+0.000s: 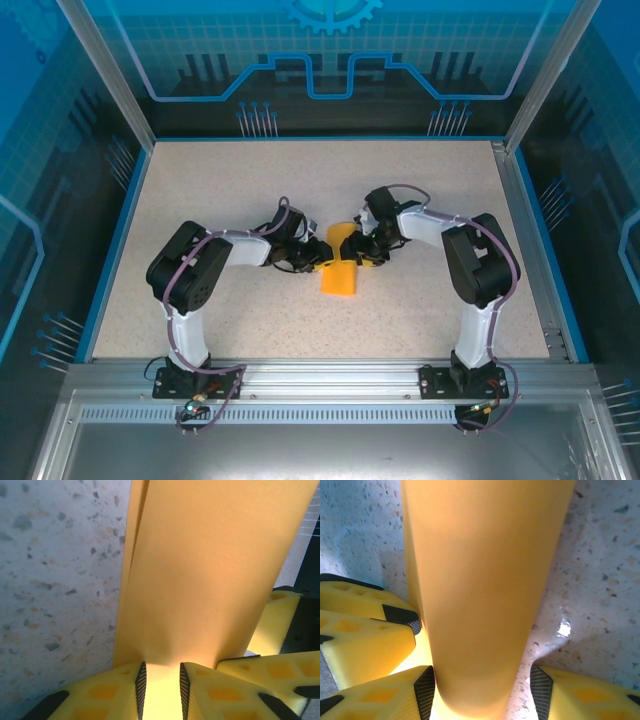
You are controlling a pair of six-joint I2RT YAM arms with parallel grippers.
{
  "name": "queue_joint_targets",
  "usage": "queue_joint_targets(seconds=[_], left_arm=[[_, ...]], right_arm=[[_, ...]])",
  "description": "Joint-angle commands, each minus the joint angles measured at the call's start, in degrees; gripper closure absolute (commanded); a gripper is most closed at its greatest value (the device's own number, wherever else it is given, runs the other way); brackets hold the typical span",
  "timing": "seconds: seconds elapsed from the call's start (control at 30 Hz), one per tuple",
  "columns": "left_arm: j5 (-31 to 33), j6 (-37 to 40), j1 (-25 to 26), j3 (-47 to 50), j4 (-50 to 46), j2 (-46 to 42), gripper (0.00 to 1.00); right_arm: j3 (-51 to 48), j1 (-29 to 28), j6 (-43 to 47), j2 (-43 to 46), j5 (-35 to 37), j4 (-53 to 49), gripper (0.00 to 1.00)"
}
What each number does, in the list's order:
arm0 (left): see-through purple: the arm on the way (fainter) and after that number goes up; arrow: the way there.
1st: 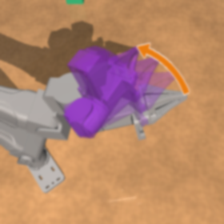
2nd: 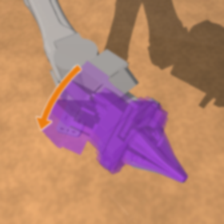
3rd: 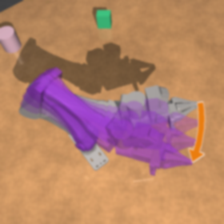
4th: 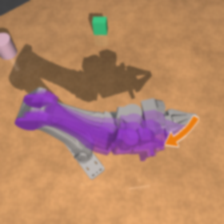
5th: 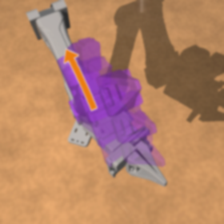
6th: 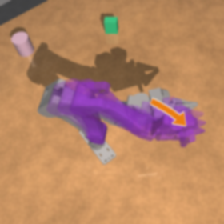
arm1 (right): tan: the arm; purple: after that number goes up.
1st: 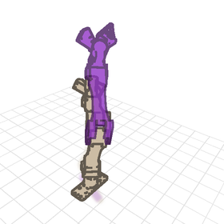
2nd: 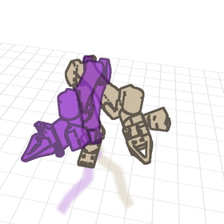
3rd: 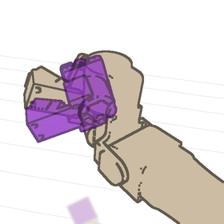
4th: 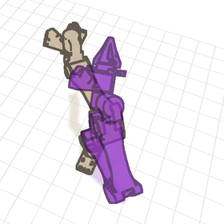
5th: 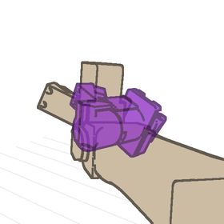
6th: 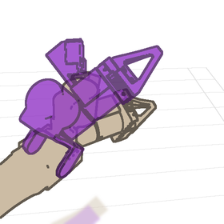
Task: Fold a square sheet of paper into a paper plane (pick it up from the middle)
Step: Hold the square sheet of paper at the center of the table.
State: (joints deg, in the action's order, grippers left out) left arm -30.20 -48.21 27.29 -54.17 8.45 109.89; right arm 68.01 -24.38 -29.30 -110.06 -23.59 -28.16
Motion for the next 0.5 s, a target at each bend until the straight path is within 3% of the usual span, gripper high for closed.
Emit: queue_joint_targets(seconds=[0.0, 0.47], left_arm=[[0.8, -0.9, 0.5, 0.6, -0.2, -0.1, 0.71], [0.5, -0.8, 0.6, 1.0, 0.0, -0.8, 0.71]], right_arm=[[-2.9, -0.6, -4.1, 3.0, 0.0, 4.7, 0.41], [-9.5, -0.1, -9.8, 5.8, 0.9, 12.5, 0.48]])
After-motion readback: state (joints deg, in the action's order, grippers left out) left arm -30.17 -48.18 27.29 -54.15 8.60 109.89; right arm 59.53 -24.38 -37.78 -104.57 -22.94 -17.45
